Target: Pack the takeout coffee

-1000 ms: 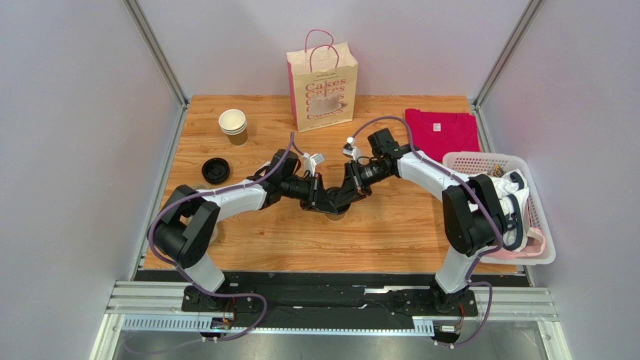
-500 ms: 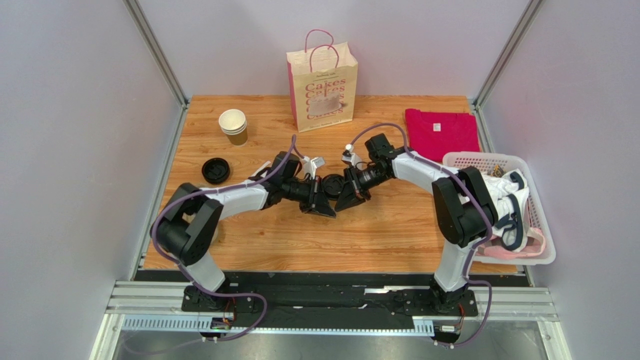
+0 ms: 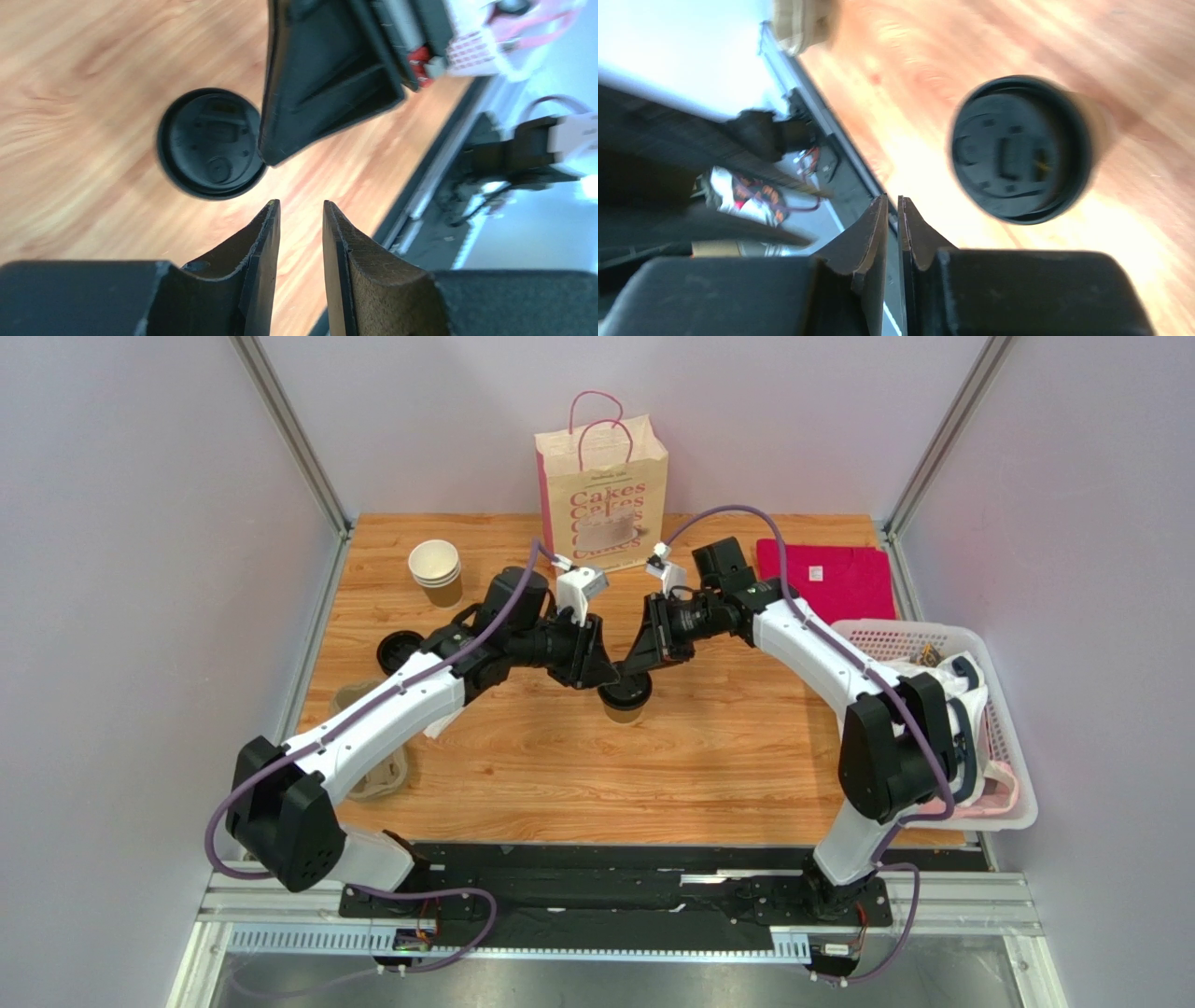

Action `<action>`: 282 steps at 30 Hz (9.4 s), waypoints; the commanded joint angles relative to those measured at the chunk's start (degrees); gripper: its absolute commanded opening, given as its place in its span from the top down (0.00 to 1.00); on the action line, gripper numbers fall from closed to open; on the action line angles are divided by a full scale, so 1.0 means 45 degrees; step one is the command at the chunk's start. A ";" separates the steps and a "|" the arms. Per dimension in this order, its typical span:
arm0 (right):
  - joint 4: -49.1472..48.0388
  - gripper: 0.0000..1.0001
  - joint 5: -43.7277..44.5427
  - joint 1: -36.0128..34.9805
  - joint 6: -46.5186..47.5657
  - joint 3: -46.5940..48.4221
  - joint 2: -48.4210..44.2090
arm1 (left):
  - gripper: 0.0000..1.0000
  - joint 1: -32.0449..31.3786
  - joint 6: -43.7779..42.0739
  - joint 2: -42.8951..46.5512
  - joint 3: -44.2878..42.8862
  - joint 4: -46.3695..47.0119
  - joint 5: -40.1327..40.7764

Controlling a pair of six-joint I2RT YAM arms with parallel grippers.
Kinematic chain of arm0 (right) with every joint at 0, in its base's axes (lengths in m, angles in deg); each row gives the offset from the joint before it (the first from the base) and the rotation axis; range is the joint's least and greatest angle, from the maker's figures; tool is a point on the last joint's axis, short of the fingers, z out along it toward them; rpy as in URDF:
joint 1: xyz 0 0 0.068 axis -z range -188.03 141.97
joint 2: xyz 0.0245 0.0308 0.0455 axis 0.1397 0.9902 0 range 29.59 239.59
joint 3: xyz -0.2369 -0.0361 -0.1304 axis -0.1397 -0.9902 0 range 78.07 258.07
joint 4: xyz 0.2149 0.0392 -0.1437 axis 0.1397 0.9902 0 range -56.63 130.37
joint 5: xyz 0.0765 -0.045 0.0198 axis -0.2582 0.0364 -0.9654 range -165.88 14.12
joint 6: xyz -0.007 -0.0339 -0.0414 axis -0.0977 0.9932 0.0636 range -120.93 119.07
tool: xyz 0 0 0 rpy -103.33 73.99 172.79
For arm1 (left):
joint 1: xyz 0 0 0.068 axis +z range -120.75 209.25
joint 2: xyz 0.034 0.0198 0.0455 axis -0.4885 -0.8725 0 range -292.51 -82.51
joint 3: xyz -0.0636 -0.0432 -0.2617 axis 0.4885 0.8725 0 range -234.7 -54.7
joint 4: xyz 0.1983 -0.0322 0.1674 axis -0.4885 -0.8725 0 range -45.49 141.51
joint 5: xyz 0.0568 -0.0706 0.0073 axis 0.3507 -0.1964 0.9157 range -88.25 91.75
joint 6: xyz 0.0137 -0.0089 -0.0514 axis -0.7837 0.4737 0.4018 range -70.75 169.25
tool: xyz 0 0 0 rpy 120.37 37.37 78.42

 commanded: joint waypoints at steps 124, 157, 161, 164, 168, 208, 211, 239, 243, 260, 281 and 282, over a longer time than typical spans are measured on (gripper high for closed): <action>-0.0927 0.92 -0.0067 0.0003 -0.0907 0.0212 0.2032 | 0.80 -0.0246 -0.3449 -0.1463 -0.1744 -0.1067 0.2035; 0.2041 0.43 0.1553 0.0667 0.0909 0.0271 0.0898 | 0.17 0.2117 -0.1514 -0.1934 -0.1789 -0.1499 -0.1695; 0.2061 0.44 0.1455 0.0531 0.0792 0.0427 0.1191 | 0.17 0.2859 -0.1612 -0.1135 -0.1419 -0.1967 -0.2047; 0.2022 0.44 0.1358 0.0356 0.0695 0.0506 0.1484 | 0.16 0.3309 -0.1748 -0.0665 -0.1262 -0.2377 -0.1950; 0.1729 0.44 0.1240 0.0160 0.0402 0.0525 0.1855 | 0.16 0.3875 -0.1808 -0.0098 -0.0832 -0.2651 -0.1891; -0.3036 0.49 0.0732 -0.1442 -0.4813 0.6557 0.7733 | 0.16 0.8212 -0.1729 0.1602 0.0106 -0.3257 -0.1520; -0.3387 0.49 0.0830 -0.1579 -0.5125 0.6930 0.8183 | 0.16 0.8660 -0.1690 0.1563 0.0106 -0.3471 -0.1500; -0.0985 0.34 0.1827 -0.1461 -0.1766 0.5274 0.3461 | 0.39 1.2353 -0.7645 0.0119 -0.1301 -0.9566 0.2697; -0.1571 0.34 0.1631 -0.1559 -0.2040 0.4238 0.2580 | 0.44 1.2353 -0.7920 -0.0272 -0.0540 -0.9333 0.2913; -0.2314 0.37 0.0947 -0.1696 -0.2606 0.2733 0.1934 | 0.60 1.2333 -0.8195 -0.1757 0.0282 -0.7652 0.3460; -0.2978 0.42 0.0244 -0.1696 -0.3505 0.2986 0.2715 | 0.84 1.2333 -0.8428 -0.1914 0.0438 -0.7437 0.4027; -0.2998 0.42 0.0225 -0.1696 -0.3544 0.3006 0.2734 | 0.87 1.2353 -0.8506 -0.1759 0.0419 -0.7533 0.4008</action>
